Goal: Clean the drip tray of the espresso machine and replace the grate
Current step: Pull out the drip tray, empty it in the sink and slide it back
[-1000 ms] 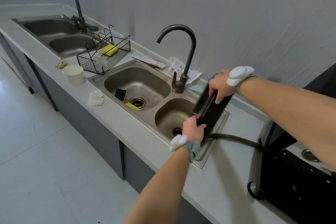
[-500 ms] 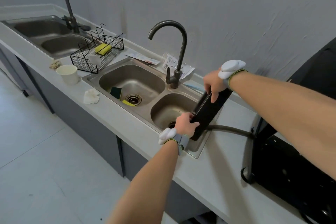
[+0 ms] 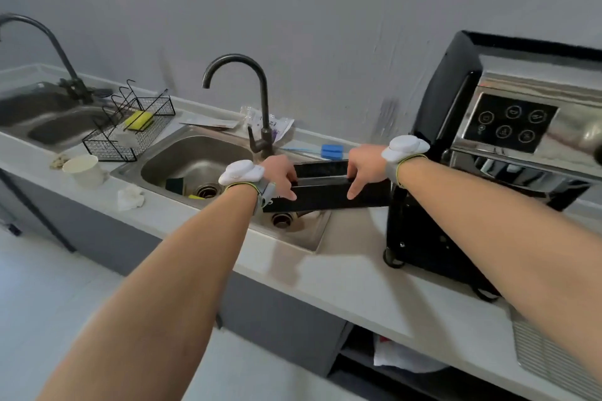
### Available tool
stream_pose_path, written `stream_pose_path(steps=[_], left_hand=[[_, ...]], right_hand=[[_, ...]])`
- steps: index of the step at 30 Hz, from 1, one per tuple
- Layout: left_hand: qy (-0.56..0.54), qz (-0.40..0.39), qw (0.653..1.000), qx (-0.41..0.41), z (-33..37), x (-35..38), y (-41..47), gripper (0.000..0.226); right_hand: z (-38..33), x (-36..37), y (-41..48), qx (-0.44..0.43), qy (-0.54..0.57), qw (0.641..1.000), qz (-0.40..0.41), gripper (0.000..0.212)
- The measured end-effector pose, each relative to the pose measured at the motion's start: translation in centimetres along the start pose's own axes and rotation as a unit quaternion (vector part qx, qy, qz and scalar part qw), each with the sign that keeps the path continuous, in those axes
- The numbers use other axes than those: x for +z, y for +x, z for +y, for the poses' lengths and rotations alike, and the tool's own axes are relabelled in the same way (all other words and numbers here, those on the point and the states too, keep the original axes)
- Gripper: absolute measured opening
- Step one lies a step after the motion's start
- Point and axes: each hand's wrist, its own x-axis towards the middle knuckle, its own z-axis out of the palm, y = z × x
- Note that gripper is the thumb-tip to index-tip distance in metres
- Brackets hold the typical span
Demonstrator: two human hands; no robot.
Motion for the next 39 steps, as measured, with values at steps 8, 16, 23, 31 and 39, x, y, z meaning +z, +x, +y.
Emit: stream_pose_path(steps=[8,16,23,31,39], left_hand=[[0.094,-0.065,0.991,0.068,10.3,-0.1,-3.6,0.041],[0.097,-0.095,0.978,0.157,22.0,6.1,-3.5,0.042],[0.065,-0.107,0.979,0.162,25.2,13.1,-1.3,0.051],[0.09,-0.08,0.979,0.164,24.6,19.3,-0.9,0.036],[0.106,-0.048,0.975,0.192,23.8,21.3,1.1,0.042]], right_hand=[[4.5,3.7,-12.0,0.05,0.074,0.996,0.008,0.062],[12.9,8.7,-21.2,0.152,0.099,0.983,-0.014,0.072],[16.0,14.9,-22.8,0.181,0.144,0.972,-0.033,0.067],[16.6,22.1,-21.6,0.197,0.148,0.969,0.0,0.066],[17.8,24.2,-19.7,0.204,0.135,0.969,0.028,0.063]])
